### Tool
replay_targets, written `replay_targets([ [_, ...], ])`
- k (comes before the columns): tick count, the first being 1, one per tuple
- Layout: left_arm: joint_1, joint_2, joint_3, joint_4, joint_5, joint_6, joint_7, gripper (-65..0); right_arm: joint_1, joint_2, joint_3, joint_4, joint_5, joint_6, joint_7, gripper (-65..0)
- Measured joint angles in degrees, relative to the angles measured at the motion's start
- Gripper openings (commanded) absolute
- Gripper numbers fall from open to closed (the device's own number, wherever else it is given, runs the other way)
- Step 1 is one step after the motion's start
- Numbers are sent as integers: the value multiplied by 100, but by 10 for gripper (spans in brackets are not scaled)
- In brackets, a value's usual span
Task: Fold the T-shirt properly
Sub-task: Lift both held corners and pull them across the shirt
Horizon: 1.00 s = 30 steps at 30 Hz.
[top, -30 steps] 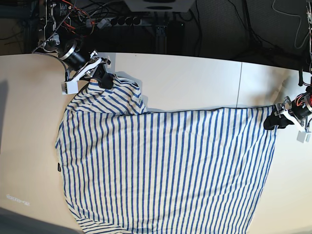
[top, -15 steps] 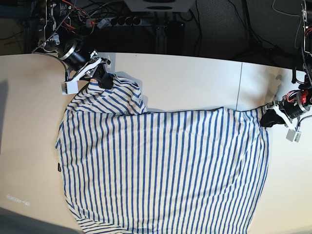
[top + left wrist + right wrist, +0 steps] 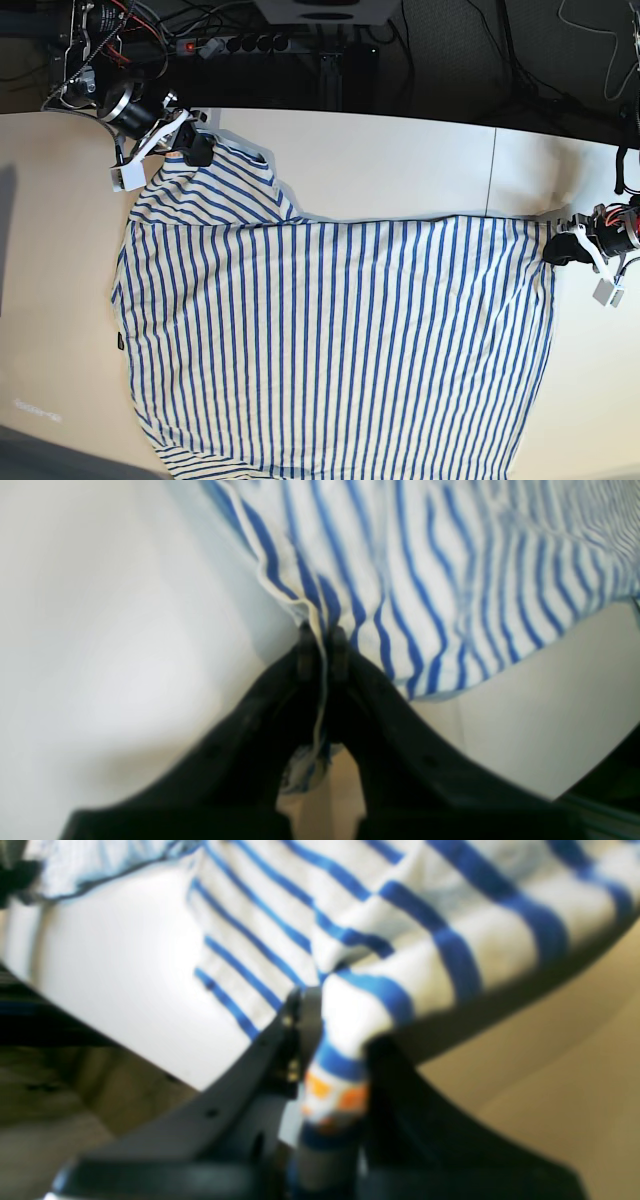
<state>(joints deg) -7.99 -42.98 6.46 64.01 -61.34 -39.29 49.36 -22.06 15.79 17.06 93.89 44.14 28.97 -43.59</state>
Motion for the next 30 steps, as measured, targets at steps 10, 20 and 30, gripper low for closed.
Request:
replay_targets([
  [10, -46, -367, 2, 981, -144, 0, 166, -650, 7, 452, 20, 527, 275, 28, -210, -650],
  [20, -295, -374, 15, 929, 337, -4, -90, -650, 603, 1097, 37, 734, 275, 35, -240, -650],
  [30, -1084, 37, 15, -127, 728, 0, -468, -650, 1744, 1805, -498, 411, 208, 66, -249, -650],
])
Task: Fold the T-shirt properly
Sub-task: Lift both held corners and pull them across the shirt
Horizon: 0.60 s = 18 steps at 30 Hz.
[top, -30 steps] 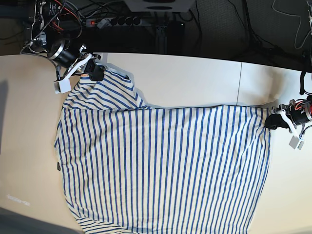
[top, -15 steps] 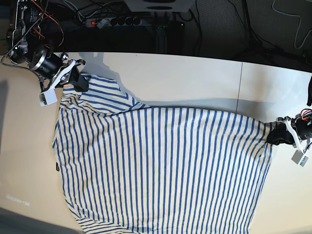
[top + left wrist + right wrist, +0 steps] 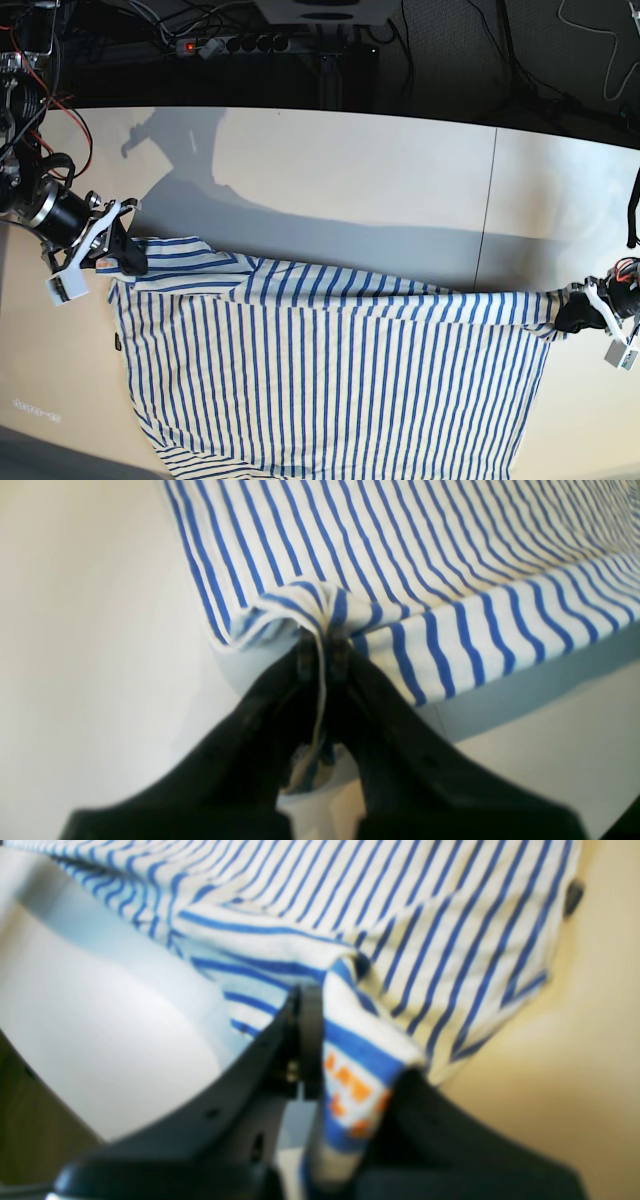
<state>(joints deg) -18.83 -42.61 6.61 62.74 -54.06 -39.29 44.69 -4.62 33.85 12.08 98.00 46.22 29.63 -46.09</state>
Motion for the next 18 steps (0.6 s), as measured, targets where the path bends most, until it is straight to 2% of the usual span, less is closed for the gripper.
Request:
replay_targets([
  [3, -282, 229, 0, -391, 214, 0, -245, -650, 555, 136, -507, -472, -59, 2, -22, -650],
  [7, -636, 417, 2, -776, 538, 0, -339, -650, 1425, 131, -1119, -1215, -160, 4, -22, -650],
  [11, -953, 516, 175, -1064, 973, -4, -798, -650, 2404, 138, -1888, -1950, -422, 11, 22, -650],
  [18, -1268, 551, 1082, -1543, 1766, -11, -1937, -650, 3722, 107, -3021, -2992, -457, 11, 39, -650],
])
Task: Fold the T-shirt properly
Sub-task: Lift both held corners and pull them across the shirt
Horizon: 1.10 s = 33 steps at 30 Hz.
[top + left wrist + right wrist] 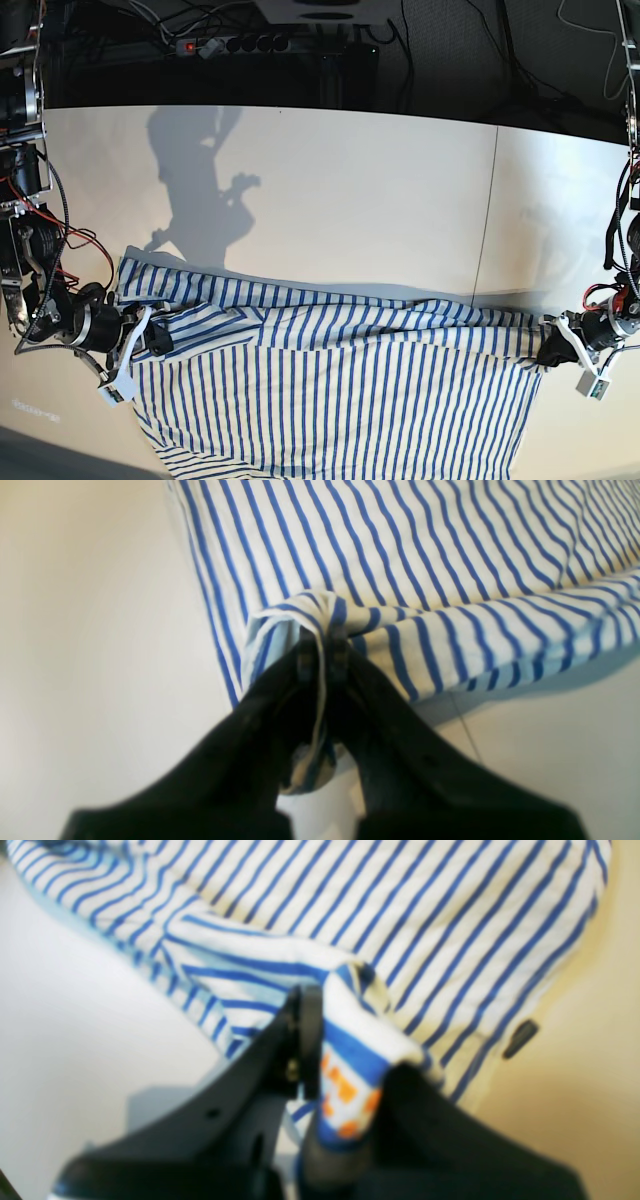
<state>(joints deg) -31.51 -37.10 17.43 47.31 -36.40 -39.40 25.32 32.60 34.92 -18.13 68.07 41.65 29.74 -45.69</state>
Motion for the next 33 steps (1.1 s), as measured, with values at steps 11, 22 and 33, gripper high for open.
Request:
replay_targets([
  [11, -302, 109, 35, -361, 299, 0, -350, -650, 780, -651, -439, -1213, -922, 2, 564, -650],
  [22, -376, 120, 35, -361, 332, 0, -426, -405, 804, -1045, -435, -1683, -1902, 2, 1502, -392],
  [33, -809, 120, 35, -361, 542, 321, -579, -289, 1021, -1047, -232, -1687, -1648, -4, 1502, -249],
])
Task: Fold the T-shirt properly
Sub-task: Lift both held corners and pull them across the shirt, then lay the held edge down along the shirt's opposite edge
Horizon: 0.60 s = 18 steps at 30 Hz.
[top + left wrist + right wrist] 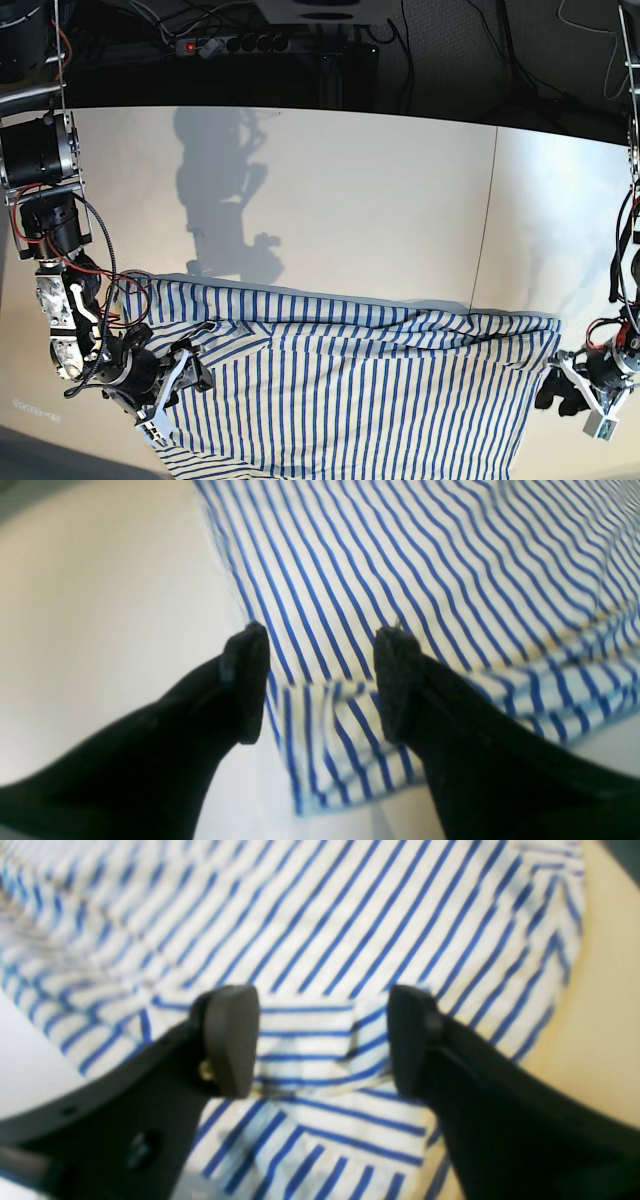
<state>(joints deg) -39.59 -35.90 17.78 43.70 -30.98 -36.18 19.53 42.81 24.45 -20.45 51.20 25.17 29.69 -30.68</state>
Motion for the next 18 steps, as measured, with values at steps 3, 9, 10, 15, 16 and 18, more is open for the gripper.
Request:
replay_targets([
  [3, -188, -2, -9, 2, -129, 24, 142, -293, 59, -13, 192, 0, 151, 0, 22, -252],
  [9, -90, 326, -11, -26, -85, 26, 509, -650, 55, -234, 297, -188, 199, -2, 0, -650],
  [10, -92, 435, -11, -28, -26, 42, 603, -650, 55, -284, 297, -262, 181, -2, 20, -650],
  [15, -125, 905, -11, -387, 188, 96, 688, -650, 39, -481, 313, -761, -107, -4, 48, -650],
  [16, -125, 979, -11, -564, 247, 166, 688, -650, 37, -507, 315, -907, -125, -4, 46, -650],
  [18, -118, 1137, -11, -946, 459, 444, 695, -650, 35, -544, 317, -1220, -118, -9, 61, -650],
])
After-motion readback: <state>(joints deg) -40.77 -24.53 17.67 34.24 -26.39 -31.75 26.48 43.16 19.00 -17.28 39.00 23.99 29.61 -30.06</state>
